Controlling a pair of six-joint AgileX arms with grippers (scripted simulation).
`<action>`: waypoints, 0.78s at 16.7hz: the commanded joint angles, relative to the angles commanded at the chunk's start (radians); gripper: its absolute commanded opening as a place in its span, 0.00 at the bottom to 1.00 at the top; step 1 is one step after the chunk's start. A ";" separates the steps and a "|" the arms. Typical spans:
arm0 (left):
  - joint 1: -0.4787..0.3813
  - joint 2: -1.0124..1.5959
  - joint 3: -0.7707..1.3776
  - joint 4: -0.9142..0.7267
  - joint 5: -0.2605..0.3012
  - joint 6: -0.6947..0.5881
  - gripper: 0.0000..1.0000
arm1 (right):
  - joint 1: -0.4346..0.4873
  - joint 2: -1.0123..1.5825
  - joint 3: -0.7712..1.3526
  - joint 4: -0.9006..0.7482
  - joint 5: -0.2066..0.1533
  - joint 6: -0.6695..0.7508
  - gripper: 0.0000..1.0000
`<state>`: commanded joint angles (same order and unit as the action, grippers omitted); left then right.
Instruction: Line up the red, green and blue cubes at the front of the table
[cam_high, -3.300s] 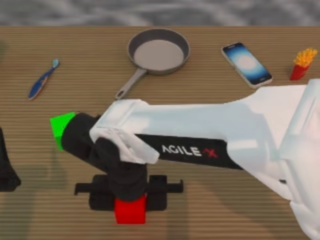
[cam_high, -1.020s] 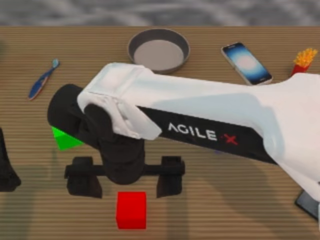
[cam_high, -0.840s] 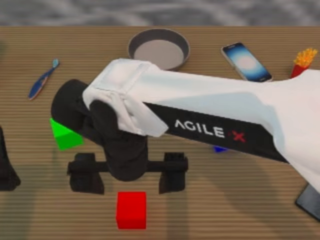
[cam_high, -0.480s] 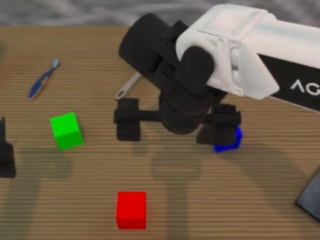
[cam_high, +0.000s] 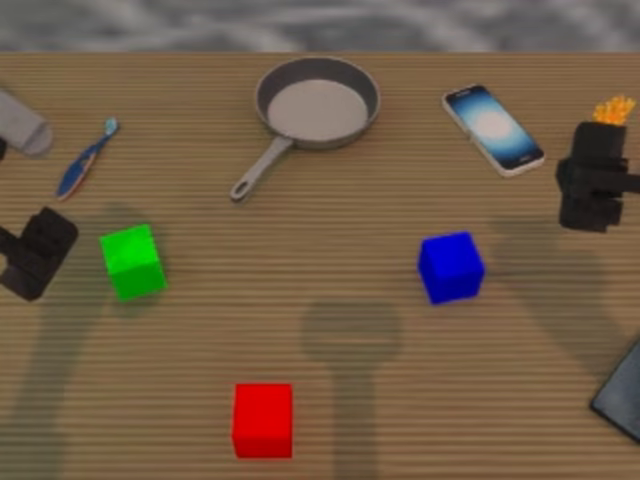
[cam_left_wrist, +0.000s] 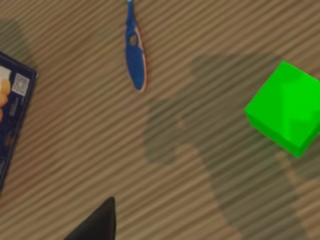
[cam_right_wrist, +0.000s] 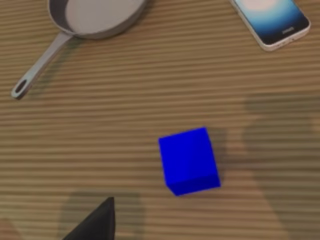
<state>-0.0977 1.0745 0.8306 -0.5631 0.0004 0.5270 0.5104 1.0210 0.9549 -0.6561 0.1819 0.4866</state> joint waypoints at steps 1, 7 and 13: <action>-0.008 0.097 0.066 -0.047 0.000 0.043 1.00 | -0.048 -0.108 -0.093 0.052 -0.001 -0.048 1.00; -0.054 0.629 0.452 -0.318 0.000 0.292 1.00 | -0.303 -0.626 -0.590 0.357 -0.058 -0.303 1.00; -0.084 0.952 0.723 -0.488 0.001 0.457 1.00 | -0.466 -0.955 -0.893 0.598 -0.153 -0.457 1.00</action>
<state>-0.1821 2.0266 1.5538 -1.0515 0.0015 0.9837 0.0448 0.0656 0.0615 -0.0578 0.0290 0.0299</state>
